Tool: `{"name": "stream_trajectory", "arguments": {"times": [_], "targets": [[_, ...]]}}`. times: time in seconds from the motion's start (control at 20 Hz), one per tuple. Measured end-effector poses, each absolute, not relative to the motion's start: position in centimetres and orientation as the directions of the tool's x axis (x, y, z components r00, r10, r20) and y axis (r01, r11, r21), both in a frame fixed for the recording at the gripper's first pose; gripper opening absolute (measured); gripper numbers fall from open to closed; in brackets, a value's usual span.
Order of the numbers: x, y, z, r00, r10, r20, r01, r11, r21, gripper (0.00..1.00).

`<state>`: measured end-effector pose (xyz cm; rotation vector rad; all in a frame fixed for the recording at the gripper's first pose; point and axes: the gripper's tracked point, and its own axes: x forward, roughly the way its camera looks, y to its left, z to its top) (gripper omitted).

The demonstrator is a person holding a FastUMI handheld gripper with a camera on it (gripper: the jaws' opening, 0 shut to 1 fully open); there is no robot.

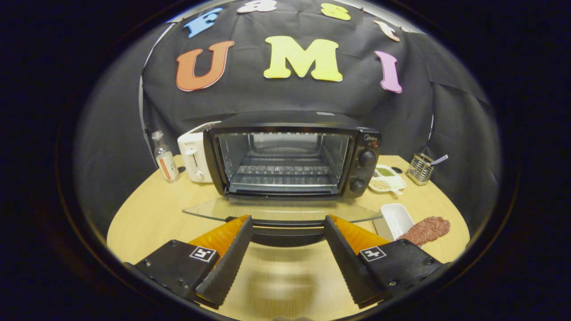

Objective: Open the toaster oven, put the food inside, and close the toaster oven door.

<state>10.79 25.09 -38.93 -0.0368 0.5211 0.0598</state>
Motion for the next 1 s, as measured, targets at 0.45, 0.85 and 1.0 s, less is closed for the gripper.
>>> {"name": "stream_trajectory", "arguments": {"times": [0.45, 0.85, 1.0], "targets": [[8.3, 24.2, -45.9, 0.778, 0.039, -0.627, -0.089, 0.995, -0.048, 1.0], [8.1, 23.8, -43.9, 0.793, 0.118, -0.598, -0.147, 0.989, 0.0, 1.0], [9.2, 21.7, -40.1, 0.833, 0.138, -0.536, -0.186, 0.982, -0.036, 1.0]]}}
